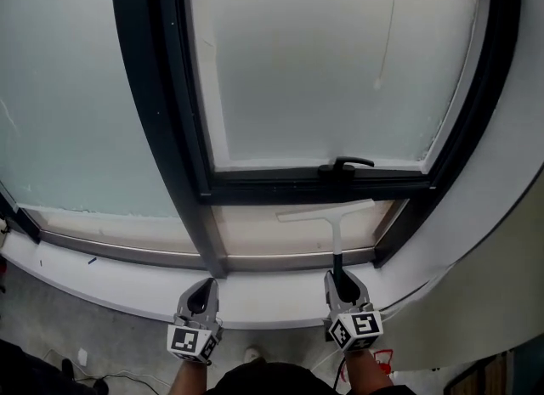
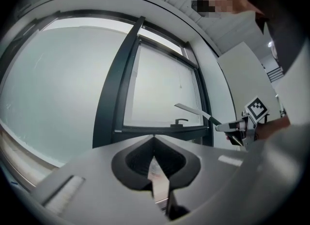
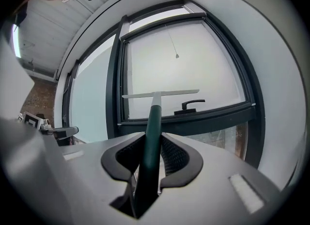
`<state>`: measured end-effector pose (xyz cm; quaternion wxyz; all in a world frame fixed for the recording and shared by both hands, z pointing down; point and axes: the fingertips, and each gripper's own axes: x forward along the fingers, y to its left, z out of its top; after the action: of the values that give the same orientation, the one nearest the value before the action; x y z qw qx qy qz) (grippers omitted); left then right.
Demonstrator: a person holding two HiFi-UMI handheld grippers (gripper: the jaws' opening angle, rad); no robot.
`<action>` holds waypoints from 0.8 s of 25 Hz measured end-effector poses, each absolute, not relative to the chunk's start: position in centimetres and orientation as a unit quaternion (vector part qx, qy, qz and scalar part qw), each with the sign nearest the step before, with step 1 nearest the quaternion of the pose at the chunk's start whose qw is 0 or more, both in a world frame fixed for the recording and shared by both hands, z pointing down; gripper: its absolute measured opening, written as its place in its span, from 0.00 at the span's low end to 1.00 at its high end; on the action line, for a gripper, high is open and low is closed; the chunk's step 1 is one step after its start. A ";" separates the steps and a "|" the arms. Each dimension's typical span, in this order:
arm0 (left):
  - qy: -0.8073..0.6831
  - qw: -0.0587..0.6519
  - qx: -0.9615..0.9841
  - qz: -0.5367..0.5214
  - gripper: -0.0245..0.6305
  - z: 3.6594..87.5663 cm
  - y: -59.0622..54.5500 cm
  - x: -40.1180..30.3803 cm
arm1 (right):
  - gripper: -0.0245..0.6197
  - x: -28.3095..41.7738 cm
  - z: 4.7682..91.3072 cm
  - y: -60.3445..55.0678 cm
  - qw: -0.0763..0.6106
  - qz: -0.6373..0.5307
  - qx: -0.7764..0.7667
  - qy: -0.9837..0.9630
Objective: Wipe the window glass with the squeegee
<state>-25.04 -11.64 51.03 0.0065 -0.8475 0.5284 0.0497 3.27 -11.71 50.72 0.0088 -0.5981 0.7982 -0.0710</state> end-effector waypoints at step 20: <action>0.591 0.052 -0.804 0.041 0.04 48.3 -22.0 -26.5 | 0.19 -5.9 36.0 -27.6 0.057 0.090 -0.537 0.837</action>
<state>-26.46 -22.03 48.32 0.0520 -0.8039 0.5911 0.0407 -5.93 -27.65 36.00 0.0568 -0.5369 0.8369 0.0902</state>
